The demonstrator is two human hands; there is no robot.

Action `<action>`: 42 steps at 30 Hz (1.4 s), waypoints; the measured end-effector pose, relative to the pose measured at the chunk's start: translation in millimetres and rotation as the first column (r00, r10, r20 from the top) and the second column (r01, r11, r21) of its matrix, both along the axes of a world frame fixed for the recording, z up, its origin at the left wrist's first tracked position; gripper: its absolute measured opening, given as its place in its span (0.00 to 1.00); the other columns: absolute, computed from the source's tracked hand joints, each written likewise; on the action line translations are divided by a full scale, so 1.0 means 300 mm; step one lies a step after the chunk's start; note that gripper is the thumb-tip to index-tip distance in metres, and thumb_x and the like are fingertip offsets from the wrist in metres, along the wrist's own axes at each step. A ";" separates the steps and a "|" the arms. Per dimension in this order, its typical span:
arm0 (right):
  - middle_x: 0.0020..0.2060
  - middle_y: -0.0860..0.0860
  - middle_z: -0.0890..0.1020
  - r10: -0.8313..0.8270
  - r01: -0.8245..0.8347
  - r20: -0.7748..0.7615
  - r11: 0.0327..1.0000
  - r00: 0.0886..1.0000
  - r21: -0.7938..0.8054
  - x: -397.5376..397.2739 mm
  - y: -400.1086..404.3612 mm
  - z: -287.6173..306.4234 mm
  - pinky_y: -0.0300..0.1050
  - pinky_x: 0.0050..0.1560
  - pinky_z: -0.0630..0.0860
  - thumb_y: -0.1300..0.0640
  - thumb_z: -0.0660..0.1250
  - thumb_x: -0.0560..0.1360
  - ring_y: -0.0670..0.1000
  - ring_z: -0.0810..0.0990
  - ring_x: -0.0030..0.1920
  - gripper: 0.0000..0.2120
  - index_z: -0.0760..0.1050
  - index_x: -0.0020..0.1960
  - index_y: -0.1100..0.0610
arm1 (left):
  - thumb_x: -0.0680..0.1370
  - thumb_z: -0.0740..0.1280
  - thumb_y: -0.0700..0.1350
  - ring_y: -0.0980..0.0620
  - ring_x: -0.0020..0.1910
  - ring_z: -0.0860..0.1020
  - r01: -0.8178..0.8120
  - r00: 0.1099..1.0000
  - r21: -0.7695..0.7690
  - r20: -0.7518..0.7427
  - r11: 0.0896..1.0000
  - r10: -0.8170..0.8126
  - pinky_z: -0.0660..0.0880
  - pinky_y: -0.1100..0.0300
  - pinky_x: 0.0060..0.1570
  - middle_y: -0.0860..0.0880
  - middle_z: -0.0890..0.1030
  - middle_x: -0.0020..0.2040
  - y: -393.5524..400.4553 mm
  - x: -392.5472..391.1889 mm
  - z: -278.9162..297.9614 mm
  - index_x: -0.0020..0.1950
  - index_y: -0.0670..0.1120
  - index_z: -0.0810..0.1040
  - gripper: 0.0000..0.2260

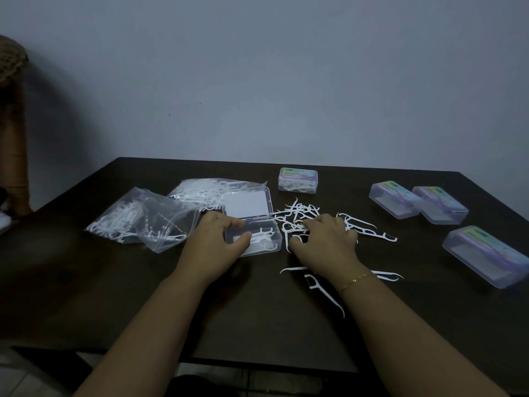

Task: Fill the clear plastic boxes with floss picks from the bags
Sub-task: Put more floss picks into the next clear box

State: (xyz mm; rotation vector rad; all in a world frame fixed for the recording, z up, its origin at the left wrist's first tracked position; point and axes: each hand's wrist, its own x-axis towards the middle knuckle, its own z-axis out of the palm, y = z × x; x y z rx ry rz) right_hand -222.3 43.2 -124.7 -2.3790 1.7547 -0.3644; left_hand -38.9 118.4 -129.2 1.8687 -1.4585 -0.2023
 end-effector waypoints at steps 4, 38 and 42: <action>0.66 0.51 0.68 -0.032 0.032 -0.040 0.999 0.999 0.006 -0.002 -0.004 0.000 0.55 0.66 0.59 0.31 0.58 0.71 0.54 0.61 0.69 0.32 0.71 0.66 0.51 | 0.75 0.69 0.53 0.64 0.39 0.69 0.012 1.000 -0.003 0.011 1.000 -0.012 0.65 0.67 0.38 0.60 0.68 0.46 -0.001 0.000 -0.003 0.60 0.53 0.77 0.14; 0.42 0.47 0.85 0.457 -0.365 0.082 0.794 0.885 -0.486 0.066 0.025 -0.026 0.48 0.42 0.63 0.62 0.67 0.64 0.52 0.79 0.43 0.17 0.83 0.52 0.52 | 0.71 0.70 0.55 0.61 0.43 0.72 0.107 0.994 -0.007 -0.019 0.994 -0.107 0.72 0.60 0.45 0.59 0.71 0.54 0.003 -0.005 -0.015 0.67 0.57 0.69 0.25; 0.50 0.51 0.84 0.456 -0.358 0.204 0.851 0.866 -0.383 0.053 0.028 -0.003 0.49 0.48 0.59 0.59 0.59 0.71 0.57 0.79 0.52 0.20 0.79 0.61 0.54 | 0.68 0.67 0.59 0.59 0.47 0.73 0.108 0.994 0.026 0.015 0.994 -0.108 0.74 0.57 0.48 0.60 0.71 0.55 0.007 -0.009 -0.009 0.67 0.58 0.69 0.27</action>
